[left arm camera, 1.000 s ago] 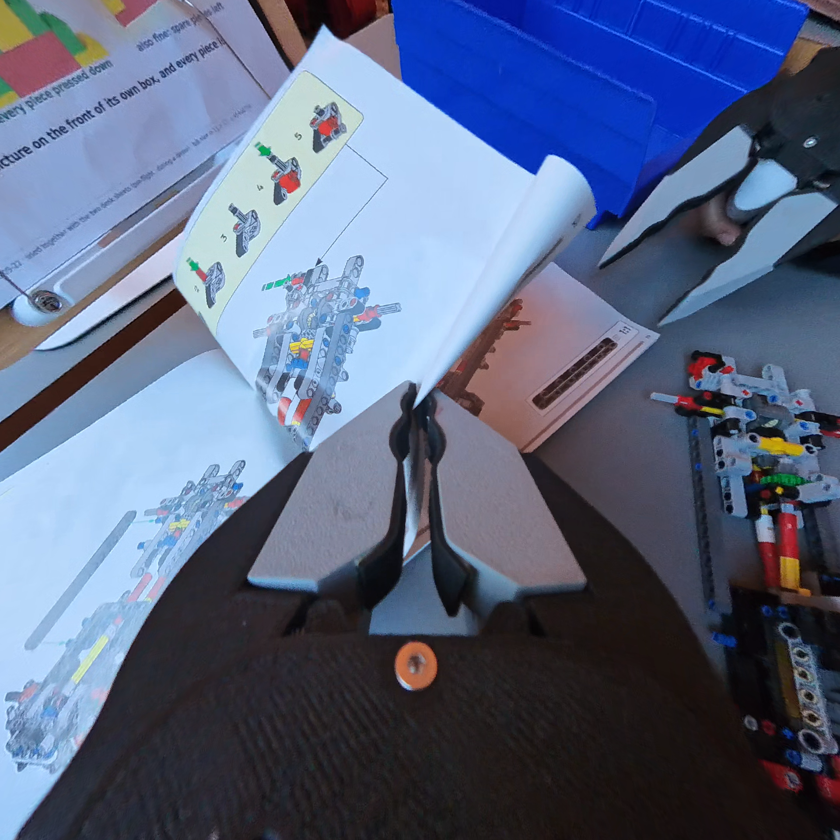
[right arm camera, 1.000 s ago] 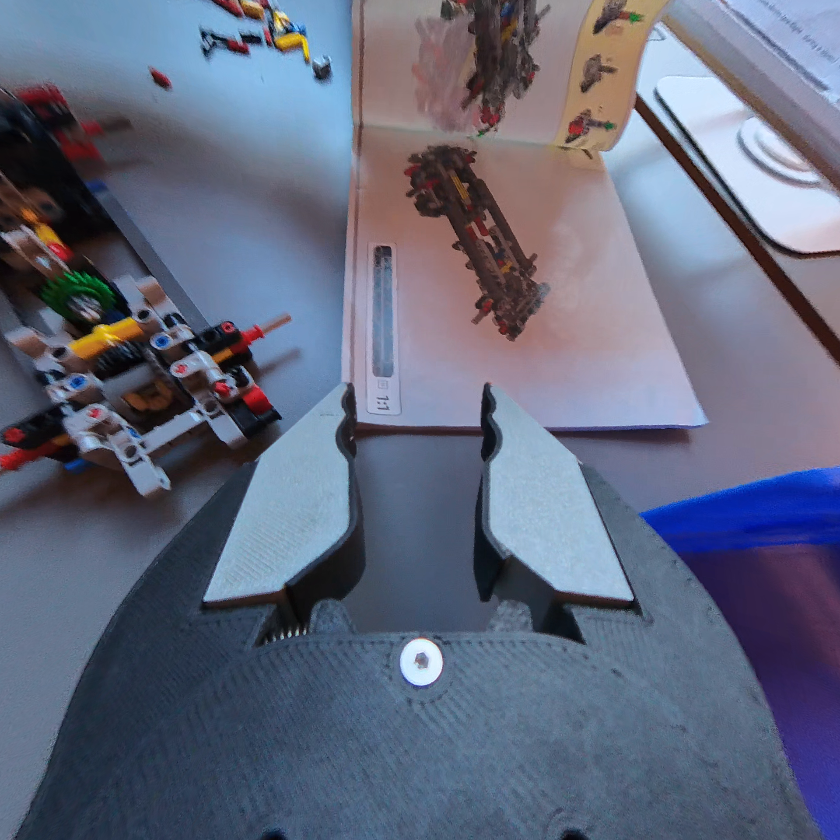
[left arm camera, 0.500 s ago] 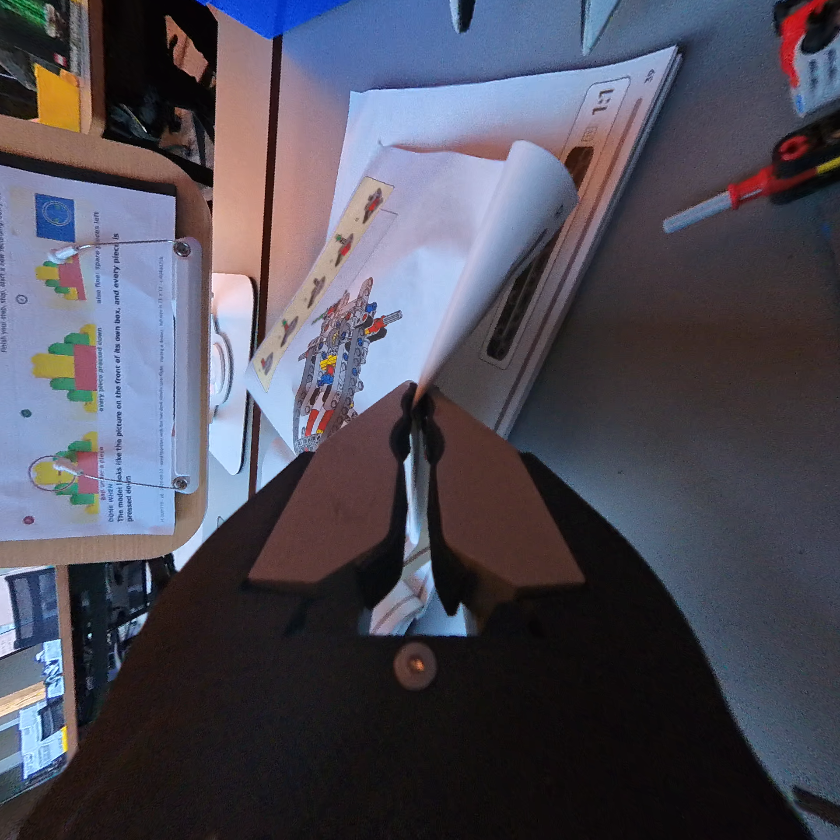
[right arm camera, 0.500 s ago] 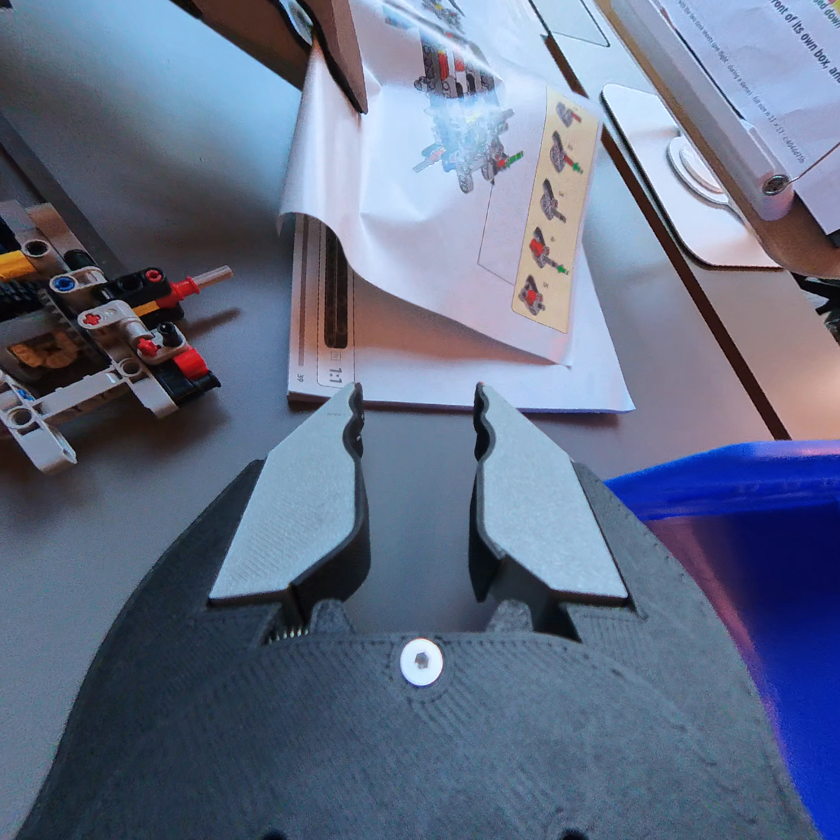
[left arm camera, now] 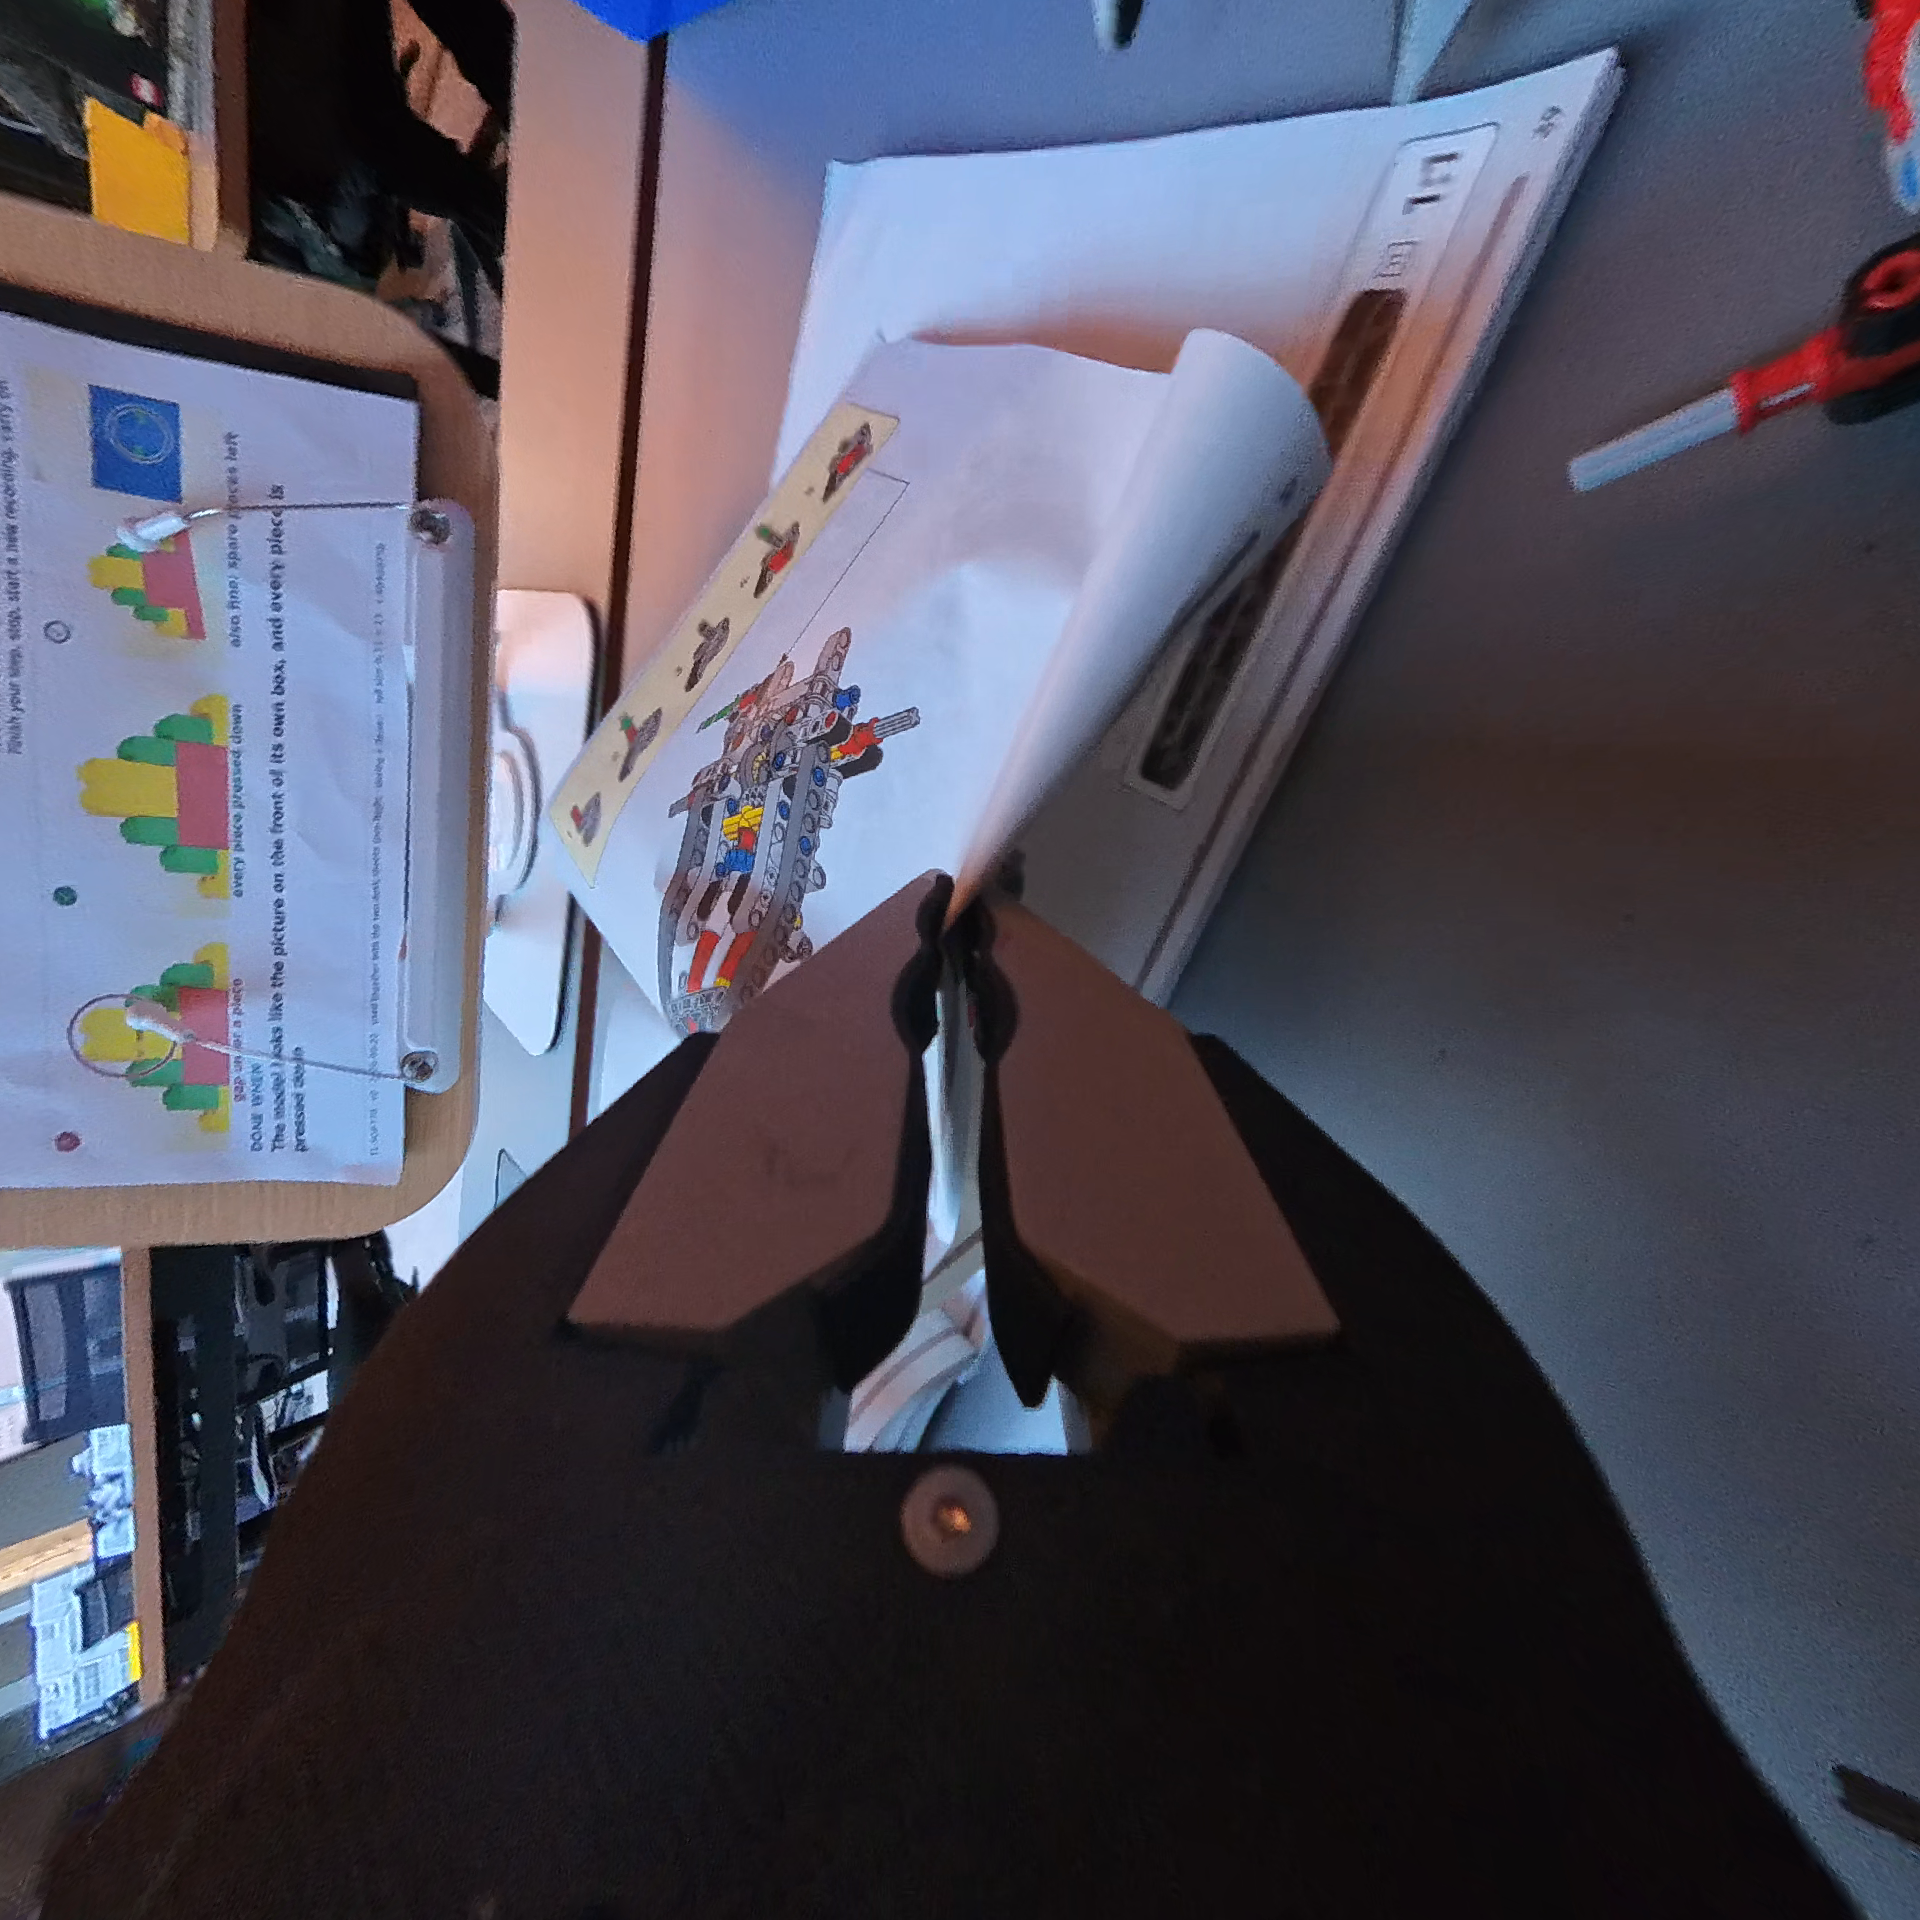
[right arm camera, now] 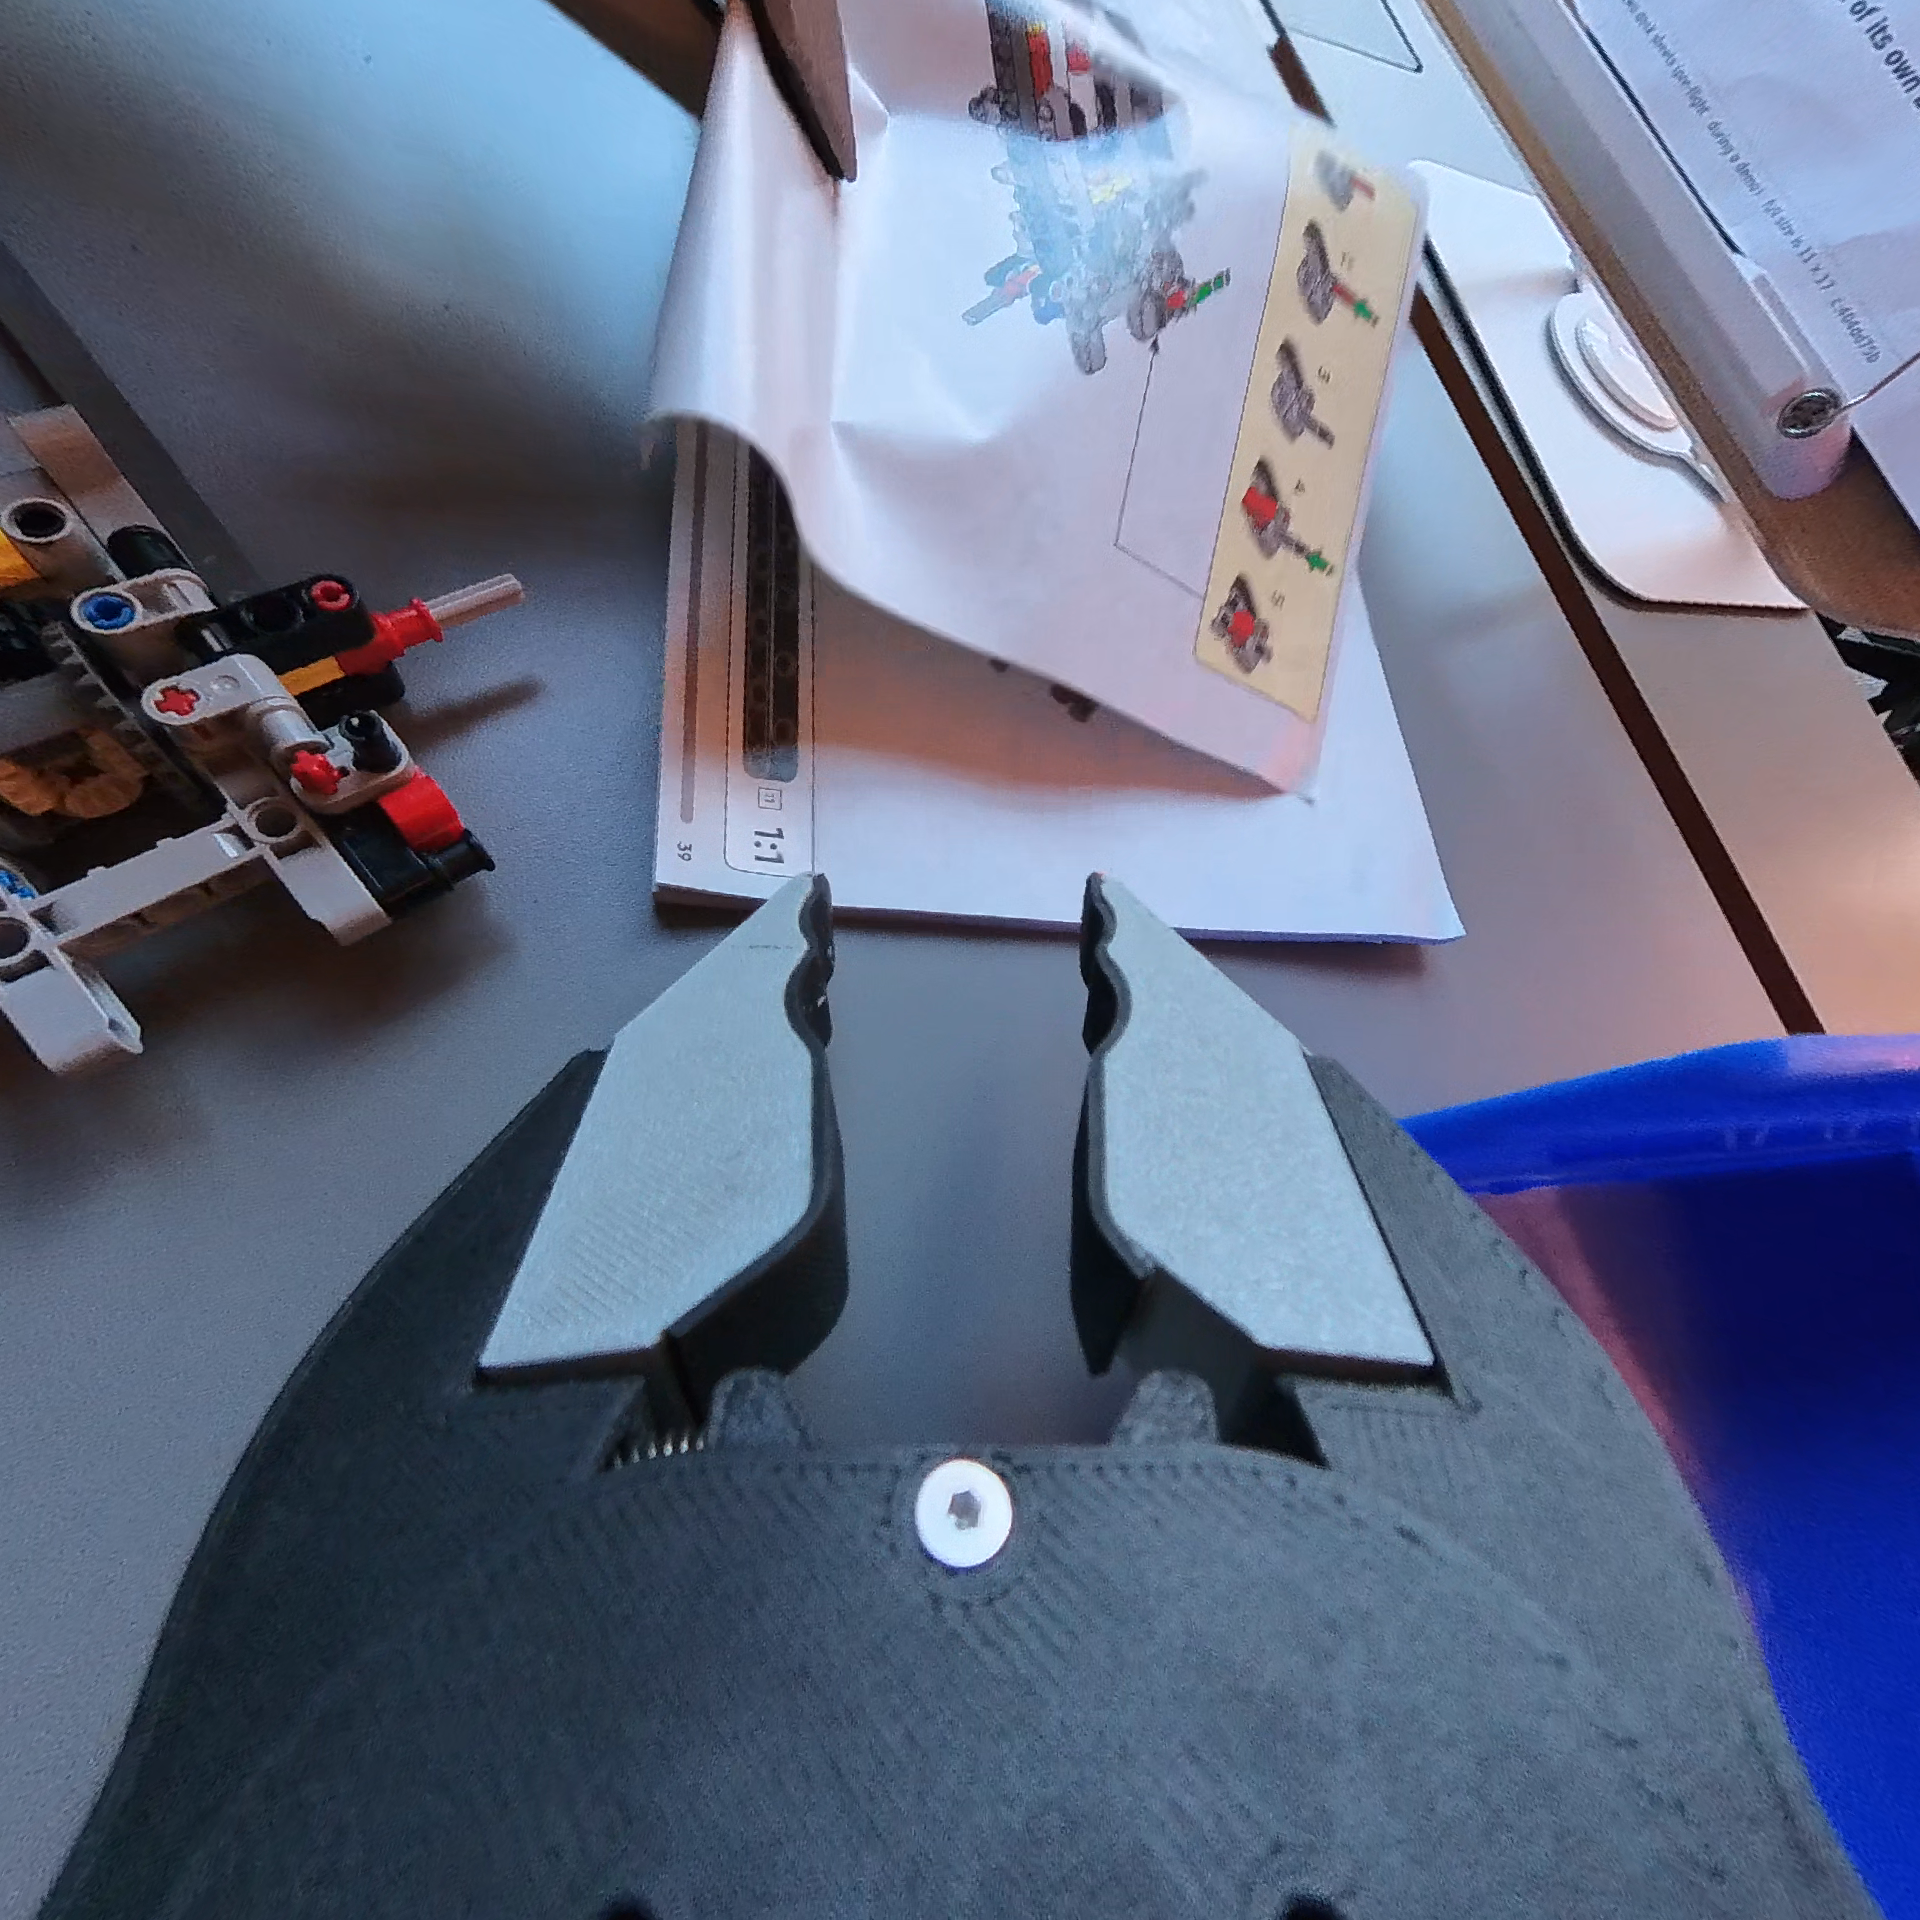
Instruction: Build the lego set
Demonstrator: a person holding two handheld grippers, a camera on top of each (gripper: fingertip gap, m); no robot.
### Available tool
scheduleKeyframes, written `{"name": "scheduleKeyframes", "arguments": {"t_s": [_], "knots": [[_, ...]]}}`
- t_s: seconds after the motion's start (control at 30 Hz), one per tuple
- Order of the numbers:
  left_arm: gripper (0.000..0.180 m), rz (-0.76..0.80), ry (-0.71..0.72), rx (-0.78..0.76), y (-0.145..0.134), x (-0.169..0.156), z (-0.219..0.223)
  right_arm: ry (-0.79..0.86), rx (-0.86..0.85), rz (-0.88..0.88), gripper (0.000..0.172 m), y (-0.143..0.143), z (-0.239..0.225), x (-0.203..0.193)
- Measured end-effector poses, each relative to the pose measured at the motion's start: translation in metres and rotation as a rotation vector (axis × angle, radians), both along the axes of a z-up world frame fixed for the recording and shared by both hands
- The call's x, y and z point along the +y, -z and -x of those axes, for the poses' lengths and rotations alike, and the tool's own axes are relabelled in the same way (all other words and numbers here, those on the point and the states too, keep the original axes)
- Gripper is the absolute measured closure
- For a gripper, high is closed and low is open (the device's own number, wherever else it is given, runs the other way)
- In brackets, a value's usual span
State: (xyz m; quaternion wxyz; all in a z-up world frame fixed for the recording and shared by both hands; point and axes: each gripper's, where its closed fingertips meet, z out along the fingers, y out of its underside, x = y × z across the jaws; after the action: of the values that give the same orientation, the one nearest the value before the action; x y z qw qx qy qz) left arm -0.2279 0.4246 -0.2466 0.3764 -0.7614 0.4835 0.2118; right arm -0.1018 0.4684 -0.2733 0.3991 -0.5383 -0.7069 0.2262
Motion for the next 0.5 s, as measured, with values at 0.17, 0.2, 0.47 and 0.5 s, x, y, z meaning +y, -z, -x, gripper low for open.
{"name": "scheduleKeyframes", "arguments": {"t_s": [0.17,0.2,0.47,0.5], "knots": [[0.18,-0.112,-0.223,-0.195,-0.038,0.008,0.054,0.004,0.011,-0.002,0.128,-0.002,0.0,0.0],[0.18,-0.14,-0.292,-0.241,-0.046,0.008,0.074,0.004,0.011,-0.002,0.128,-0.002,0.0,0.0],[0.164,-0.113,-0.858,-0.349,-0.018,-0.046,0.245,-0.009,0.012,-0.004,0.128,-0.002,0.004,-0.005],[0.154,-0.087,-0.898,-0.401,-0.011,-0.052,0.252,-0.009,0.014,-0.002,0.128,-0.003,0.004,-0.006]]}}
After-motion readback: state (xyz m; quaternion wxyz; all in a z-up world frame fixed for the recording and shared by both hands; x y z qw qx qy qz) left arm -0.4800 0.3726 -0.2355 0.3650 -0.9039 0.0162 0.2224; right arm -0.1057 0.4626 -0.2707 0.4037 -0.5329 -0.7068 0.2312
